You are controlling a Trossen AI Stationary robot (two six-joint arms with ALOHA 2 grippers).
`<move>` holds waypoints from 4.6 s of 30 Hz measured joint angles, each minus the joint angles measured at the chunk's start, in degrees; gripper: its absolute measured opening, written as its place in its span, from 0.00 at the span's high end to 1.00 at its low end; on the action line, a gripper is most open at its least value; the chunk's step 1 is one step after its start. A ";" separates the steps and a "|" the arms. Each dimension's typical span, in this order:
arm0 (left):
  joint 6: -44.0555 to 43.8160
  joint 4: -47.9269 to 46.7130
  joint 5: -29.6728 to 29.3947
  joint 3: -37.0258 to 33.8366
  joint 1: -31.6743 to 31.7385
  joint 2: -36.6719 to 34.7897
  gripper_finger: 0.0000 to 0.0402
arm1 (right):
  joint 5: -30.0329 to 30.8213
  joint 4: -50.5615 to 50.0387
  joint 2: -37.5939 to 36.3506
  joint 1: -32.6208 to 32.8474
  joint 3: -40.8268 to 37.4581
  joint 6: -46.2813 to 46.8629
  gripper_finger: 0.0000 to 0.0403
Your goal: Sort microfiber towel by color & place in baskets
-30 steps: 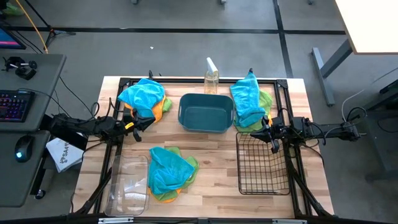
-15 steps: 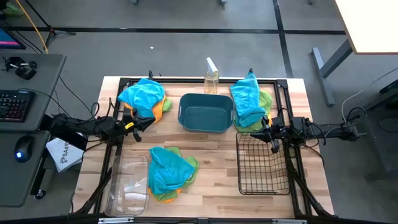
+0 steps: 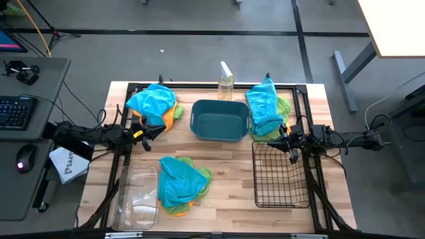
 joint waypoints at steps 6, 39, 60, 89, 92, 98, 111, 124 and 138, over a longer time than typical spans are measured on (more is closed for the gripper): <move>-0.02 0.51 -0.07 -0.02 0.00 0.00 1.00 | 0.00 -0.01 0.02 0.00 0.00 0.00 1.00; -3.79 -67.24 13.59 58.88 42.29 52.45 0.55 | 0.00 -0.02 0.00 0.00 0.00 0.01 1.00; -0.54 -59.94 20.41 51.12 63.76 72.19 0.48 | 0.00 -0.02 0.01 -0.01 0.00 0.02 1.00; 8.89 -52.19 28.31 58.08 63.83 63.51 1.00 | 0.00 -0.04 0.02 0.00 0.00 0.02 1.00; 13.70 -52.24 28.98 62.12 63.64 61.28 1.00 | 0.00 -0.02 0.01 0.00 0.00 0.00 1.00; 22.45 -56.85 30.84 63.04 62.44 64.64 0.94 | 0.00 -0.03 0.00 -0.02 0.00 0.02 1.00; 35.23 -70.66 23.42 74.01 57.45 88.11 0.48 | 0.00 -0.02 0.00 0.00 0.00 0.00 1.00; 38.46 -77.81 17.06 78.34 55.51 103.59 0.41 | 0.00 -0.04 0.02 0.00 0.00 0.00 1.00; 37.76 -77.77 15.31 79.50 55.48 93.31 0.99 | 0.00 -0.02 0.01 0.00 0.00 0.00 1.00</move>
